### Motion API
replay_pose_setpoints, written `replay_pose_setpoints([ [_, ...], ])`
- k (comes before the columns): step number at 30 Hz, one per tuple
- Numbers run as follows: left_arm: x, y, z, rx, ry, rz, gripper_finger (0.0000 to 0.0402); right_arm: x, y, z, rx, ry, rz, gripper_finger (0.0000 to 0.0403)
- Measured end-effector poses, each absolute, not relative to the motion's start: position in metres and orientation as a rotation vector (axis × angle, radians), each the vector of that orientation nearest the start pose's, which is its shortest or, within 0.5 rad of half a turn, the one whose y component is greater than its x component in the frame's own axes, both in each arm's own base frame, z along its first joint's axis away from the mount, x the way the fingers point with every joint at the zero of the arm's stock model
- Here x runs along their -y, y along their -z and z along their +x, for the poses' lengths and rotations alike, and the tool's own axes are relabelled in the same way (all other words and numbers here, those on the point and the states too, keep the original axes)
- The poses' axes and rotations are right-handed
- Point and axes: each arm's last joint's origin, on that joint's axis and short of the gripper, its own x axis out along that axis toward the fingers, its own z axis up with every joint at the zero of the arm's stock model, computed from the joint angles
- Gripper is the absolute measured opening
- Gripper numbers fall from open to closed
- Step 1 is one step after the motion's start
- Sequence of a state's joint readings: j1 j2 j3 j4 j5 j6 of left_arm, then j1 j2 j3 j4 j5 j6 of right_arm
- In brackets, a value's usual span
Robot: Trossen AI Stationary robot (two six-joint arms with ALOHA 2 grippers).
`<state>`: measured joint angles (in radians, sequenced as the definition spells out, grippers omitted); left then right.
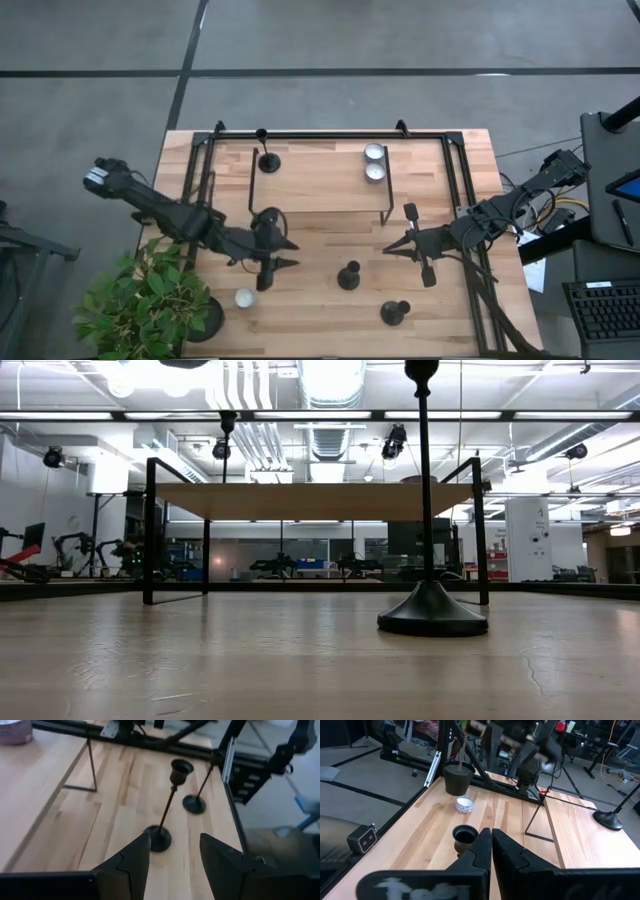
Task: Pick & Place candle stick holders
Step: Put the top black holder on the shelf
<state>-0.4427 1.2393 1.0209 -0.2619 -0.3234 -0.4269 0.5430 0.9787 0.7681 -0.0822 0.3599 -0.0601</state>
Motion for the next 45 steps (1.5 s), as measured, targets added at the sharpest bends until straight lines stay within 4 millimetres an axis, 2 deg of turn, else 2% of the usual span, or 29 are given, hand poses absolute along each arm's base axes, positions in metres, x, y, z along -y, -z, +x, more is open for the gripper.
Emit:
replay_pose_setpoints([
  [5, 0.113, -0.280, 0.264, -0.404, 0.016, -0.262, 0.0170, -0.103, -0.303, 0.190, -0.253, -0.188, -0.185, 0.0008],
  [8, 0.118, -0.267, 0.273, -0.339, 0.036, -0.262, 0.0170, -0.103, -0.303, 0.190, -0.253, -0.189, -0.189, 0.0008],
  [17, 0.131, -0.228, 0.310, -0.346, -0.034, -0.092, 0.0170, -0.103, -0.303, 0.190, -0.251, -0.190, -0.206, 0.0008],
  [26, 0.145, -0.216, 0.343, -0.366, -0.055, -0.037, 0.0170, -0.103, -0.303, 0.190, -0.253, -0.191, -0.204, 0.0008],
  [34, 0.146, -0.215, 0.364, -0.323, -0.068, -0.058, 0.0170, -0.103, -0.303, 0.190, -0.253, -0.191, -0.204, 0.0008],
  [45, 0.140, -0.217, 0.372, -0.261, -0.078, -0.093, 0.0170, -0.103, -0.303, 0.190, -0.253, -0.193, -0.204, 0.0008],
])
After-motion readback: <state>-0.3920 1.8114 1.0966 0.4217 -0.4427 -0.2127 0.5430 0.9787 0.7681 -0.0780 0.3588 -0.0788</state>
